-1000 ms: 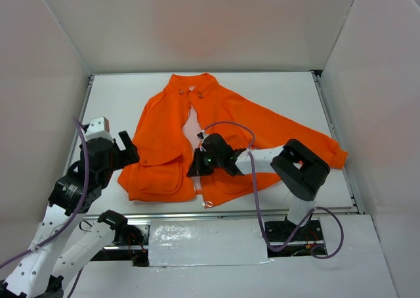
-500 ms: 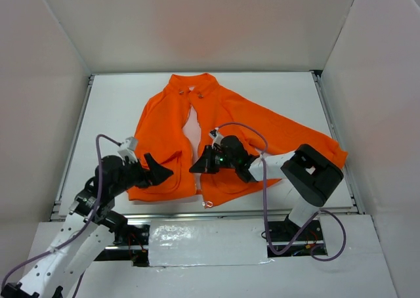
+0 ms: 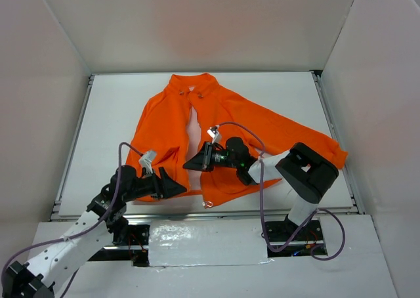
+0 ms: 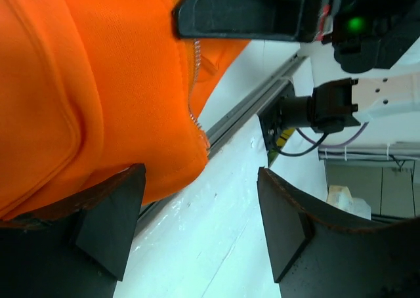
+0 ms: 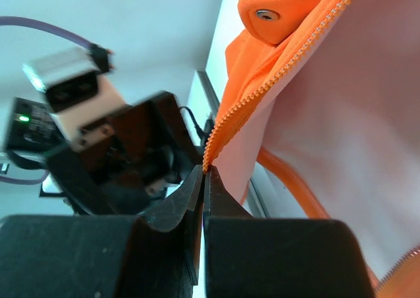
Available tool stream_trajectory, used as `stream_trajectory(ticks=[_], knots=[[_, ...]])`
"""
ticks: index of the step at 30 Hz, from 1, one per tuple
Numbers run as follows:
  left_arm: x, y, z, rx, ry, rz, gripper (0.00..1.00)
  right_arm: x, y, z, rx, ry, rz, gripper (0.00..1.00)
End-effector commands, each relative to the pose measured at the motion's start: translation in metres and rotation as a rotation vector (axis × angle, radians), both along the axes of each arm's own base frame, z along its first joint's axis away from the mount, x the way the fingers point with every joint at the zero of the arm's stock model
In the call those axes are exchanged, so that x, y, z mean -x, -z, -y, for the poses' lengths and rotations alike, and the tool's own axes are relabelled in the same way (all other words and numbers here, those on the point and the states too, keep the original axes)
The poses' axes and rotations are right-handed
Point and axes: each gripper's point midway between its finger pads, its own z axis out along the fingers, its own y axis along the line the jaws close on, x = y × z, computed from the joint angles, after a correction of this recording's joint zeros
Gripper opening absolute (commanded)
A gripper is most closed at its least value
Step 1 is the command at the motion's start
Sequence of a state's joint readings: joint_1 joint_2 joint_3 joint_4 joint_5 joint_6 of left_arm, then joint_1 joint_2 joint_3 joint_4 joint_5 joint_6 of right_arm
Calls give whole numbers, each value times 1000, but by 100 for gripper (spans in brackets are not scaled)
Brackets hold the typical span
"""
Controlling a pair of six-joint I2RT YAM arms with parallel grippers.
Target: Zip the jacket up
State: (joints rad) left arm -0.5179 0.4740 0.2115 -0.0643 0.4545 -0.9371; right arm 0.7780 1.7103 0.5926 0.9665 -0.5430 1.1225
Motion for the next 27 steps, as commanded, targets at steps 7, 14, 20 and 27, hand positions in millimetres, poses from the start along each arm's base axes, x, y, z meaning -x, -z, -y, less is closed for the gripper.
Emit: stream_trajectory(ticks=[7,14,20,27], knots=[[-10,9,17,-7,-4,47,72,11,-9,-3,-68,-36,20,0],[-19,13,7,-63,-80,60,82,15,-3,-8,-56,-50,18,0],[-24,24,0,-112,-113,56,79,20,-1,-13,-34,-42,8,0],[-21,44,2,-124,-103,21,70,15,11,-14,14,11,-18,0]])
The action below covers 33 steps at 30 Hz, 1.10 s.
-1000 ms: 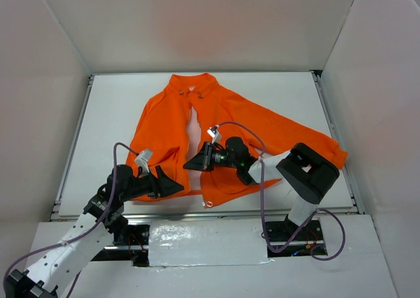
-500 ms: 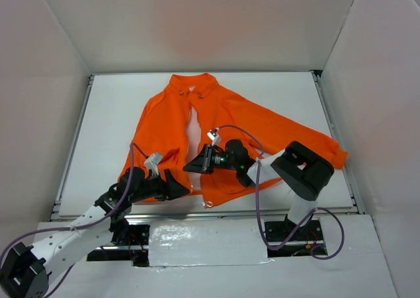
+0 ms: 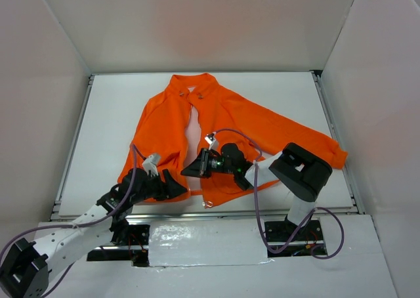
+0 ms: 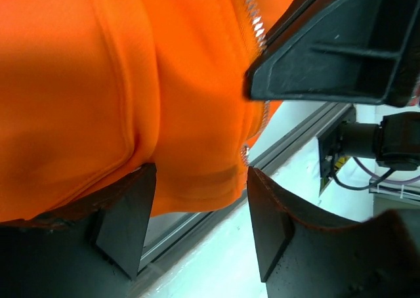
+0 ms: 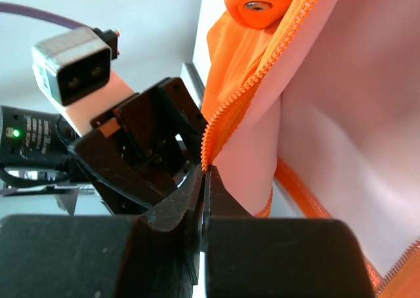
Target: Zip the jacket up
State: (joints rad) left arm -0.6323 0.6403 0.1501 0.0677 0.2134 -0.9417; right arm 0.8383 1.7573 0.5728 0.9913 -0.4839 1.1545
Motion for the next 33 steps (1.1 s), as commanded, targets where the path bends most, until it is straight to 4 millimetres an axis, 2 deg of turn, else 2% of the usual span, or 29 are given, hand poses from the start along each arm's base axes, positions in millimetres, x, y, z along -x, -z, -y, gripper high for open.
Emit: stream_trajectory(ticks=[1,10,15,23,25,33], knots=[[-4,-3,3,9,7,47,70,-3,-6,-3,-4,31,24,0],[2,12,0,1,-3,21,67,-6,3,-9,54,93,-1,0],[2,14,1,2,0,21,61,-6,13,-10,80,115,-16,0],[4,20,3,8,8,7,59,-6,29,-11,113,158,-50,0],[5,20,5,16,18,6,55,-7,29,-12,108,162,-55,0],[7,24,4,8,14,-3,51,-9,33,-11,120,180,-63,0]])
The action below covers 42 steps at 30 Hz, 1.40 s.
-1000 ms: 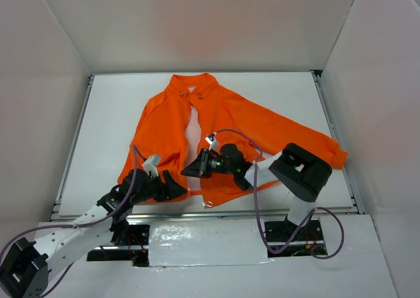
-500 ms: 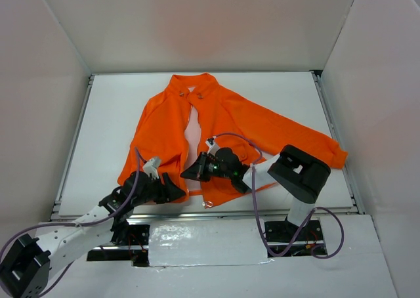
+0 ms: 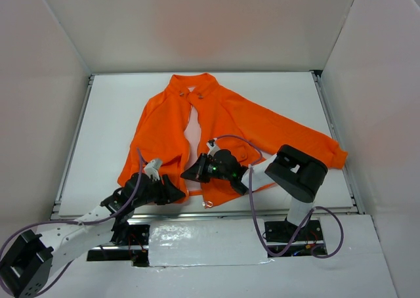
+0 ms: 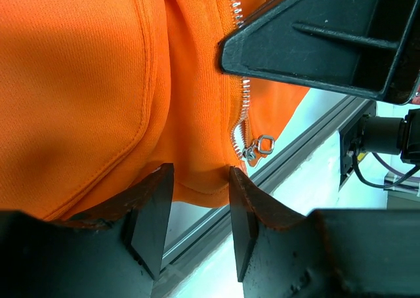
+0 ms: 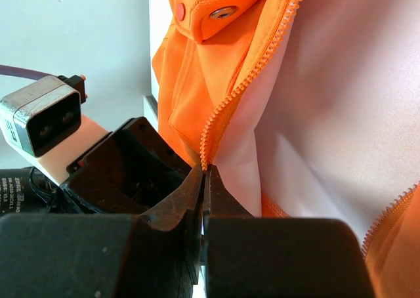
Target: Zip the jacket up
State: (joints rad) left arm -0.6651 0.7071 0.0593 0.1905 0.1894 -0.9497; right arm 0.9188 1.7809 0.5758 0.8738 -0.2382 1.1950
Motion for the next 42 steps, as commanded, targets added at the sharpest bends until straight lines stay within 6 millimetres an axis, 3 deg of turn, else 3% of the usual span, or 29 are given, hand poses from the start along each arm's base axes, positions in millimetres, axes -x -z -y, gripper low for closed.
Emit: stream_trajectory(ticks=[1,14,22,31,34,37,38,42], knots=[[-2,-8,6,40,7,25,51,-2,-4,-6,-13,14,11,0],[2,-5,14,84,27,-6,50,-1,1,-8,-5,22,-1,0],[1,-2,12,73,9,-7,33,-1,2,-8,-7,23,-1,0],[1,4,10,53,4,-18,0,2,2,-5,-18,24,4,0],[3,7,9,21,32,-9,0,9,-1,-1,-34,-13,28,52],[4,1,9,25,53,25,0,13,-12,4,-85,-62,89,57],[6,3,7,16,54,21,0,23,-9,8,-86,-107,91,64],[6,2,0,-19,42,42,0,35,-10,20,-72,-150,134,68]])
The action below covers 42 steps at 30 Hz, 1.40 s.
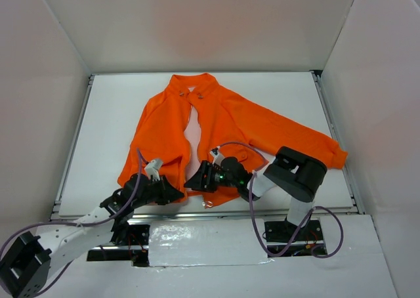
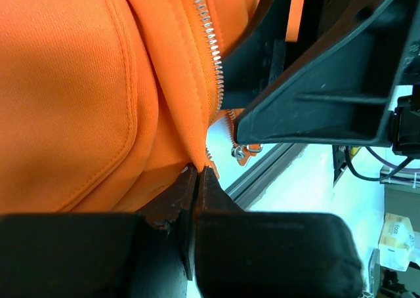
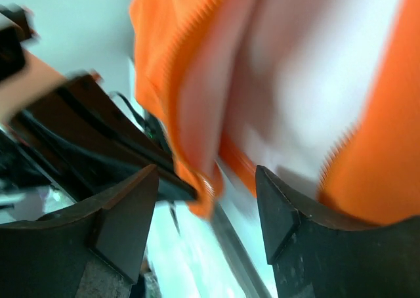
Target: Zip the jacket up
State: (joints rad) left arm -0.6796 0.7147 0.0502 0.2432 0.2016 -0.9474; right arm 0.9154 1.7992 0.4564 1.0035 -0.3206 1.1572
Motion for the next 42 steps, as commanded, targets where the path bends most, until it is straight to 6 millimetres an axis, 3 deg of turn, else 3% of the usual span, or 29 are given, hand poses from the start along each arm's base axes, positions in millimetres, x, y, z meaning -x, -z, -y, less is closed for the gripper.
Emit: stream_trajectory(ticks=[1,2,3,4,5,7,8,9,10,11,12,13,16,21,23,25,30,42], knots=[[2,-1,-5,-37,22,51,0,10,-18,7,-26,-68,101,69],[4,1,-9,-58,20,41,0,10,-27,9,-19,-75,150,69],[3,-3,-9,-54,19,56,0,12,-13,18,66,-67,120,70],[2,-6,-9,-60,24,72,0,10,-10,22,114,-65,145,70],[2,-7,-10,-66,24,78,0,9,-23,24,129,-51,177,73],[1,-7,-13,-81,13,75,0,3,-5,44,329,8,180,73],[2,-7,-13,-87,15,73,0,6,-13,46,363,20,208,73],[2,-6,-14,-98,17,67,0,13,2,64,486,23,176,73],[1,-8,-14,-100,20,75,0,1,-4,69,548,80,211,72],[1,-8,-14,-103,24,76,0,7,-5,72,598,76,226,65],[1,-8,-14,-107,24,76,0,5,-2,87,697,111,230,46],[0,-9,-14,-106,23,80,0,7,-1,92,734,116,234,34],[1,-6,-17,-131,18,65,0,18,8,104,838,100,236,9],[-1,-10,-16,-135,21,72,0,30,22,108,936,68,246,8],[-1,-11,-15,-136,25,72,0,36,24,103,937,29,246,15],[0,-9,-15,-142,32,64,0,38,23,101,931,24,257,31],[3,-2,-14,-138,40,53,0,42,27,99,910,10,251,38],[1,-5,-11,-130,48,61,0,52,10,71,811,-21,283,36]])
